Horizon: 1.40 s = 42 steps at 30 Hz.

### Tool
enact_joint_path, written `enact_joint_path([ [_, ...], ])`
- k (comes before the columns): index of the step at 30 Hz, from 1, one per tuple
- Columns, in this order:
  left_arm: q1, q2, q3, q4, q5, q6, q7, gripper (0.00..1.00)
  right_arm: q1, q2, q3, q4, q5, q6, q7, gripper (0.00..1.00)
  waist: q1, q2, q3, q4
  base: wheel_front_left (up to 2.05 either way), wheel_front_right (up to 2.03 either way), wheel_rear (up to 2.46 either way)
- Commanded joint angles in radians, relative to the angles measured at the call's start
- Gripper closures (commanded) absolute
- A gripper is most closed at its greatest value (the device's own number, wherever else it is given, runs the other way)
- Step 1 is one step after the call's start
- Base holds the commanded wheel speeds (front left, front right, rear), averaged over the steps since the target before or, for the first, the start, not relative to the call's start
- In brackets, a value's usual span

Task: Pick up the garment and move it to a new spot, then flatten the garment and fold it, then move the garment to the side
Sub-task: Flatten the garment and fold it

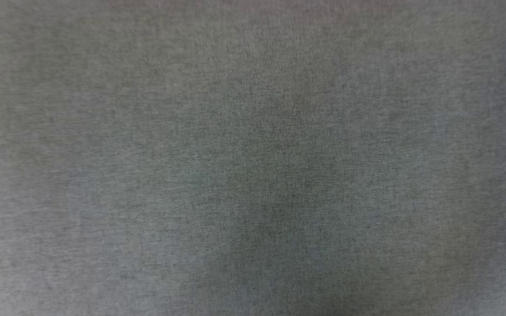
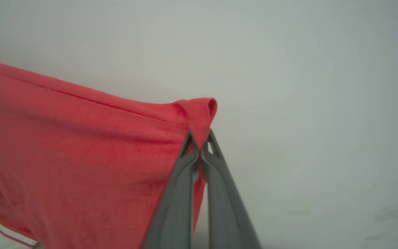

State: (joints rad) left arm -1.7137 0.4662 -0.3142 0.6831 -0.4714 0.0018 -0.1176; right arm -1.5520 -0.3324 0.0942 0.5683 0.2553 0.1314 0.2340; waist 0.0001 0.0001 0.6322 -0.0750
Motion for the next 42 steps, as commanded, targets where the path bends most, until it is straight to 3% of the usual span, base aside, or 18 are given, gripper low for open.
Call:
enact_joint_path([
  [1,-0.013,0.007,0.003,0.016,-0.005,-0.006,-0.007,1.00,-0.032,-0.004,0.014,0.035,0.007,-0.001,-0.011,1.00,-0.0001,-0.0001,0.041,-0.006,0.00,0.00,0.00],
  [9,0.022,-0.003,0.010,0.108,-0.039,-0.042,-0.050,1.00,-0.095,0.006,0.127,0.190,0.055,-0.001,-0.093,1.00,-0.0001,-0.0001,0.091,-0.003,0.00,0.00,0.00],
  [19,0.171,-0.036,0.000,0.213,-0.101,-0.106,-0.101,1.00,0.022,-0.001,0.276,0.293,0.145,-0.001,-0.151,1.00,-0.0001,-0.0001,0.041,0.022,0.00,0.00,0.00],
  [25,0.375,-0.057,-0.018,0.216,-0.157,-0.128,-0.127,1.00,0.218,-0.038,0.343,0.266,0.223,-0.001,-0.183,1.00,-0.0001,-0.0001,-0.037,0.050,0.00,0.00,0.00],
  [33,0.800,-0.057,0.002,0.118,-0.269,-0.131,-0.140,1.00,0.595,-0.072,0.358,0.176,0.299,-0.001,-0.223,1.00,-0.0001,-0.0001,-0.210,0.048,0.00,0.00,0.00],
  [37,1.010,-0.045,0.015,0.023,-0.302,-0.091,-0.124,1.00,0.771,-0.084,0.355,0.116,0.327,-0.001,-0.198,1.00,-0.0001,-0.0001,-0.292,0.044,0.00,0.00,0.00],
  [42,1.267,-0.015,0.024,-0.150,-0.323,0.006,-0.077,1.00,0.977,-0.107,0.328,0.016,0.347,-0.002,-0.152,1.00,-0.0001,-0.0001,-0.392,0.042,0.00,0.00,0.00],
])
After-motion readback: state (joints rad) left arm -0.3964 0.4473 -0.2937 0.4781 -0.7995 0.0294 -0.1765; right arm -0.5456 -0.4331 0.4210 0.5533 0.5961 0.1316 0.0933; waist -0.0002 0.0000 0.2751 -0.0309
